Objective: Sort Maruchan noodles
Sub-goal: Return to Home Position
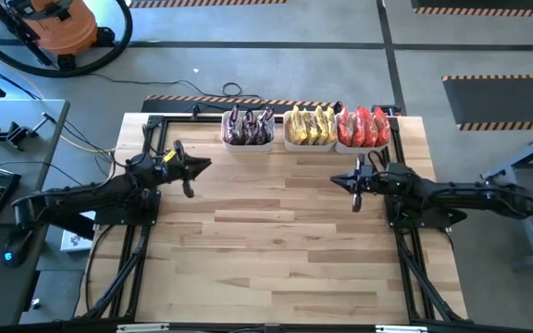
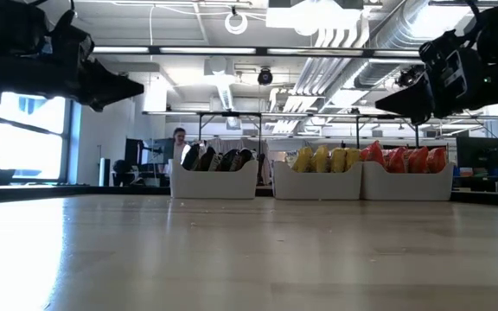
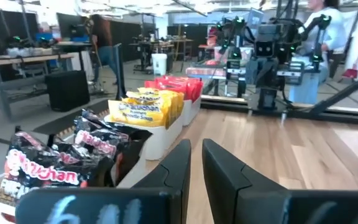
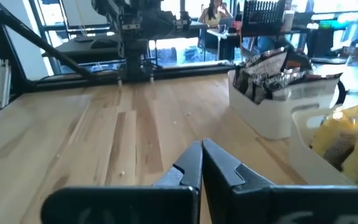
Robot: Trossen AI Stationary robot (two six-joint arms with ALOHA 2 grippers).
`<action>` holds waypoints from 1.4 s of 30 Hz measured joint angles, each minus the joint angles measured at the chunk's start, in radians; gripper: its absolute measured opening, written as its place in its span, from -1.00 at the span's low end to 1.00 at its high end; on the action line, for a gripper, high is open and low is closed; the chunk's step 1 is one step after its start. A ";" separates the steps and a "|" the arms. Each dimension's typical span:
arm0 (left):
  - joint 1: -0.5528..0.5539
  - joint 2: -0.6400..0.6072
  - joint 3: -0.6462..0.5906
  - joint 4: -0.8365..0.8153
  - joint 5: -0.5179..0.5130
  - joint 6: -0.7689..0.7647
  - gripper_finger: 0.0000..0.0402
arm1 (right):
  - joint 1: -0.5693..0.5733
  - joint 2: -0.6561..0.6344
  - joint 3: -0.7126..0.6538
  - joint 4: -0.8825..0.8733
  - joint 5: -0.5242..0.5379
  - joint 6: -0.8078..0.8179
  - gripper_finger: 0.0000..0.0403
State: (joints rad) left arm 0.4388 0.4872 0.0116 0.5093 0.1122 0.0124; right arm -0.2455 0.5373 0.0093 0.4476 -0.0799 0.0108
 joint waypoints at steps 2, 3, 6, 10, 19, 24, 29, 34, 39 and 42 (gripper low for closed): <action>0.008 -0.026 0.000 -0.033 0.024 0.000 -0.83 | 0.000 -0.066 0.000 -0.080 0.000 0.012 -1.00; 0.013 -0.041 0.000 -0.045 0.029 0.000 -0.83 | 0.000 -0.101 0.000 -0.116 0.000 0.014 -1.00; 0.030 -0.106 0.000 -0.088 0.030 -0.004 -0.83 | 0.000 -0.208 0.000 -0.211 0.000 0.010 -1.00; 0.049 -0.225 0.000 -0.186 0.029 -0.019 -0.83 | 0.000 -0.350 0.000 -0.329 0.000 -0.010 -1.00; 0.061 -0.483 0.000 -0.490 -0.052 -0.053 -0.83 | -0.006 -0.533 0.000 -0.406 0.016 -0.081 -1.00; 0.062 -0.484 0.000 -0.496 -0.089 -0.053 -0.83 | -0.016 -0.534 0.000 -0.414 0.019 -0.042 -1.00; 0.062 -0.463 0.000 -0.502 -0.117 -0.051 -0.83 | -0.028 -0.517 0.000 -0.428 0.121 -0.032 -1.00; 0.062 -0.440 0.000 -0.502 -0.125 -0.053 -0.83 | -0.032 -0.503 0.000 -0.427 0.125 -0.003 -1.00; 0.062 -0.399 0.000 -0.498 -0.137 -0.037 -0.83 | -0.032 -0.505 0.000 -0.427 0.125 -0.034 -1.00; 0.062 -0.374 0.000 -0.498 -0.155 -0.019 -0.83 | -0.032 -0.505 0.000 -0.427 0.125 -0.035 -1.00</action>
State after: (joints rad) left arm 0.5003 0.1131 0.0116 0.0113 -0.0425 -0.0062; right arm -0.2771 0.0326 0.0093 0.0204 0.0448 -0.0242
